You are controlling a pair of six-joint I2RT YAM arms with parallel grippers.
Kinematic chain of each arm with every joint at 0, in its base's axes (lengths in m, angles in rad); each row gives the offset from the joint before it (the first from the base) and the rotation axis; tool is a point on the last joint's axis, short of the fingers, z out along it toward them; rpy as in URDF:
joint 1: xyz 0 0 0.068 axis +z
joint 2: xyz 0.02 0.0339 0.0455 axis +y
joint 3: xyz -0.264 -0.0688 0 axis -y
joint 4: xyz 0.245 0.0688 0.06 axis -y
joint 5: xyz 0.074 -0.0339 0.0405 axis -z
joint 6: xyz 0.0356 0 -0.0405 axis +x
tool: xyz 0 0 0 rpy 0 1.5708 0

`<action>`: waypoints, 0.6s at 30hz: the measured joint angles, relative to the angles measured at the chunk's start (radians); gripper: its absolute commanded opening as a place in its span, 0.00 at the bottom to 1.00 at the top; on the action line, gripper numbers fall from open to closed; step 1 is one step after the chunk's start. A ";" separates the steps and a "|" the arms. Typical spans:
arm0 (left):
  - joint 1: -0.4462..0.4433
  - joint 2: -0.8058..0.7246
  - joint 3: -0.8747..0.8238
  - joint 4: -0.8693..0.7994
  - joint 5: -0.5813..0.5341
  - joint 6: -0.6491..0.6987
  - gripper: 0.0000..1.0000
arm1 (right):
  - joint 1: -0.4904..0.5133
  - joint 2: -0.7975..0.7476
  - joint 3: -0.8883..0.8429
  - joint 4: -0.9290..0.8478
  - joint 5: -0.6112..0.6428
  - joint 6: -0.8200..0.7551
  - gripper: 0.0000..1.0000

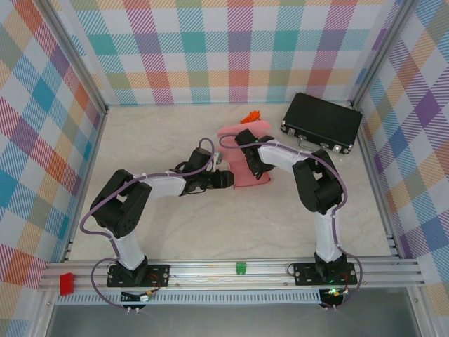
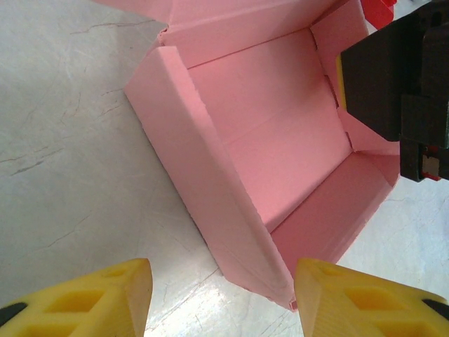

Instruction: Fold the paper box

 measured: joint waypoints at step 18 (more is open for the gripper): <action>0.000 0.000 0.000 0.000 0.000 0.000 0.56 | -0.005 -0.064 -0.013 -0.026 -0.047 0.000 0.34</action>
